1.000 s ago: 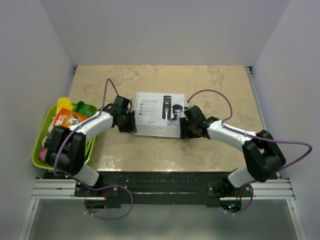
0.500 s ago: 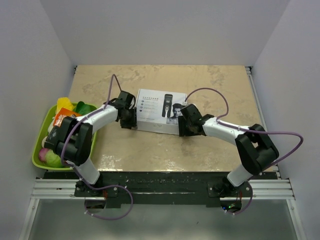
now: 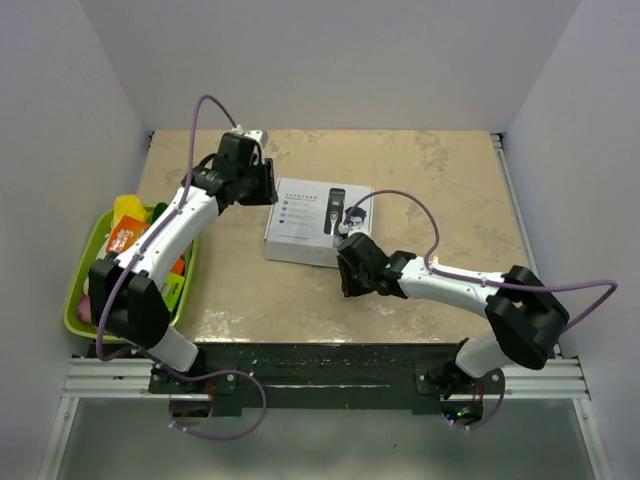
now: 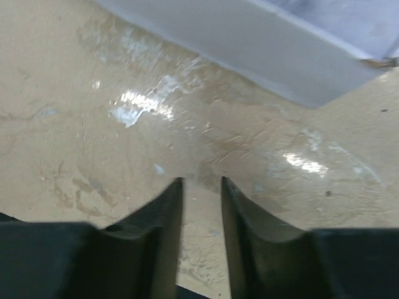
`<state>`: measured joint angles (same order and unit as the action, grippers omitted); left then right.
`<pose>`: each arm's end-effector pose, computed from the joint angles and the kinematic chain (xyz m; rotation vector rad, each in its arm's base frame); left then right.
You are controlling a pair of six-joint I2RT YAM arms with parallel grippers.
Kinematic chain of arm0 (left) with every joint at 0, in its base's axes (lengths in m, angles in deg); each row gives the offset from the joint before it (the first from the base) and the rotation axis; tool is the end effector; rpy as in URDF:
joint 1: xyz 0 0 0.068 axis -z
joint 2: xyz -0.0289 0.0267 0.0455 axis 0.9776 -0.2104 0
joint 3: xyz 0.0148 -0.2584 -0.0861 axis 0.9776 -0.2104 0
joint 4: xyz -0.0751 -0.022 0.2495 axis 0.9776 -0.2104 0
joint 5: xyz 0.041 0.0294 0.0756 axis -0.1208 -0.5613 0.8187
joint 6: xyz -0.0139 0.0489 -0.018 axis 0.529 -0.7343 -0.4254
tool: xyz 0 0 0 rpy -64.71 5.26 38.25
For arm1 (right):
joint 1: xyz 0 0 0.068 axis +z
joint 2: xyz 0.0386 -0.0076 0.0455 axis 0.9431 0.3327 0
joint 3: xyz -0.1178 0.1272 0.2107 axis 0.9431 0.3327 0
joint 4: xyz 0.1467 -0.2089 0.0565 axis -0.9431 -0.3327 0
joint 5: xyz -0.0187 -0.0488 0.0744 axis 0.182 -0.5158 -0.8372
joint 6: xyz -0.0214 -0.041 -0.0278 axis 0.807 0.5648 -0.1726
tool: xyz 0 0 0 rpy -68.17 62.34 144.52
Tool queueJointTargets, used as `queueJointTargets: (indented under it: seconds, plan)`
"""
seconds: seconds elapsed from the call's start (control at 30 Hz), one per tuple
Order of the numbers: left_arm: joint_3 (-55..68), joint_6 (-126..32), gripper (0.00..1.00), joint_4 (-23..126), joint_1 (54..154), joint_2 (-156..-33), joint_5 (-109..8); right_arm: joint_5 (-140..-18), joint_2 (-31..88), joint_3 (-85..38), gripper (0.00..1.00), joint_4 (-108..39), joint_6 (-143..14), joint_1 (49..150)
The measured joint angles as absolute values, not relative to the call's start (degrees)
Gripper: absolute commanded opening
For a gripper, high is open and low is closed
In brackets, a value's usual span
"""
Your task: Sort the hair-cutting tools
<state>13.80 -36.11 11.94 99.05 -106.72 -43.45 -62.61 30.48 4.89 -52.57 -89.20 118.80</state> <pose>0.3135 -0.1225 0.3230 -0.0242 2.4080 -0.3899 0.1945 0.2095 0.1904 -0.3087 2.5304 0.3643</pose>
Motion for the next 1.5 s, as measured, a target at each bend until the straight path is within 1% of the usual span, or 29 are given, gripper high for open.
queueJointTargets:
  seconds: [0.03, 0.1, 0.13, 0.17, 0.2, 0.23, 0.43, 0.73, 0.93, 1.23, 1.4, 1.5]
  plan:
    - [15.00, -36.33, 0.39, 12.49, 99.05, -108.16, -43.56, -62.79, 31.33, 4.83, 0.14, -52.40, -89.99, 119.89]
    - [17.10, -37.16, 0.30, 13.32, 99.05, -111.72, -43.69, -63.51, 33.48, 4.54, 0.05, -52.00, -91.04, 121.51]
    - [18.09, -37.60, 0.19, 13.60, 99.02, -113.71, -43.69, -63.77, 34.52, 4.37, 0.00, -51.79, -91.57, 122.03]
    - [19.29, -37.88, 0.13, 13.75, 98.98, -115.90, -43.73, -63.88, 35.57, 4.15, 0.00, -51.54, -91.98, 122.43]
    - [20.84, -38.36, 0.05, 13.78, 98.98, -118.41, -43.87, -63.90, 36.60, 3.73, 0.00, -51.30, -92.40, 122.71]
    - [22.68, -38.93, 0.00, 13.93, 98.91, -120.97, -44.00, -64.01, 37.63, 3.16, 0.00, -51.04, -92.75, 122.88]
    - [35.83, -41.29, 0.00, 15.31, 98.61, -135.15, -45.02, -64.36, 42.20, -0.33, 0.00, -47.74, -94.01, 124.22]
    - [53.12, -42.25, 0.00, 18.85, 97.67, -148.27, -47.65, -65.04, 48.45, -3.92, 0.00, -41.12, -95.00, 125.99]
    - [61.82, -41.93, 0.00, 22.87, 97.38, -157.62, -52.15, -61.65, 50.24, -4.57, 0.00, -37.08, -96.00, 126.67]
    - [63.09, -41.53, 0.00, 24.60, 97.36, -167.26, -55.23, -53.32, 51.07, -4.60, 0.00, -35.76, -99.43, 126.86]
    - [63.20, -41.51, 0.00, 25.08, 97.03, -167.57, -57.07, -48.21, 52.82, -5.93, 0.00, -35.20, -101.12, 126.56]
    - [60.55, -41.86, 0.00, 27.52, 96.99, -166.47, -57.64, -46.74, 53.98, -6.65, 0.00, -33.73, -101.29, 125.16]
